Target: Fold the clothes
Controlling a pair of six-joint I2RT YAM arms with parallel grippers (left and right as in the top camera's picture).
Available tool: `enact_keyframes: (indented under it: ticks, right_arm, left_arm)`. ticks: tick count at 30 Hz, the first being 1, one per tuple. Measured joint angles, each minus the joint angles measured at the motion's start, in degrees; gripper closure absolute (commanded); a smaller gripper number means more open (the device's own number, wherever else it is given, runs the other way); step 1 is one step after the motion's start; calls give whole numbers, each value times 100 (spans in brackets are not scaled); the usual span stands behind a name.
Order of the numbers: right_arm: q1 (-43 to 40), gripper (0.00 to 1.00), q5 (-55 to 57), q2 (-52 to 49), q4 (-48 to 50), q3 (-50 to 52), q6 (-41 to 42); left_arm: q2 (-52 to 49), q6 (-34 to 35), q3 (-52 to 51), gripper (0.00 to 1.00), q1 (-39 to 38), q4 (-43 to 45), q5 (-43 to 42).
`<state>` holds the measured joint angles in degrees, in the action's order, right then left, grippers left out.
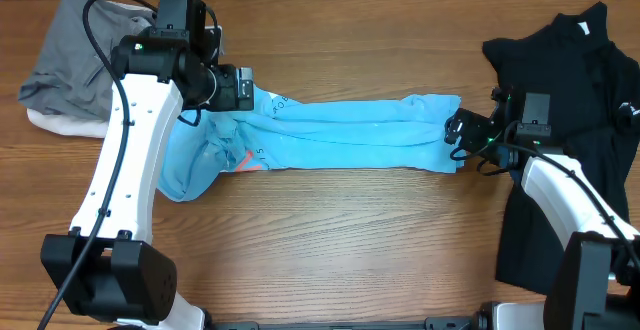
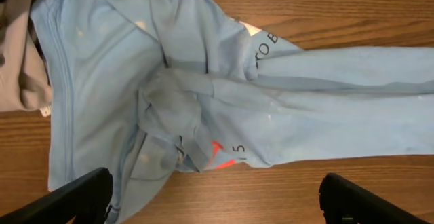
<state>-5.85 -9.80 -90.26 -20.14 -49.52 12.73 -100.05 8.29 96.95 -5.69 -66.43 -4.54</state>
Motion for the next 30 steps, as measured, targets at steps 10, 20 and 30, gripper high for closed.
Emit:
enact_keyframes:
  ticks: [10,20,30]
  right_arm:
    - [450,16,35,-723,424,0,-81]
    - [793,43,772,-1067,848,-28,114]
    - [352,96,890,-1110,354,-188,313]
  left_arm:
    - [0,-103,0,0,0,48,0]
    - [0,-103,0,0,0,68,0]
    - [0,-103,0,0,0,70,0]
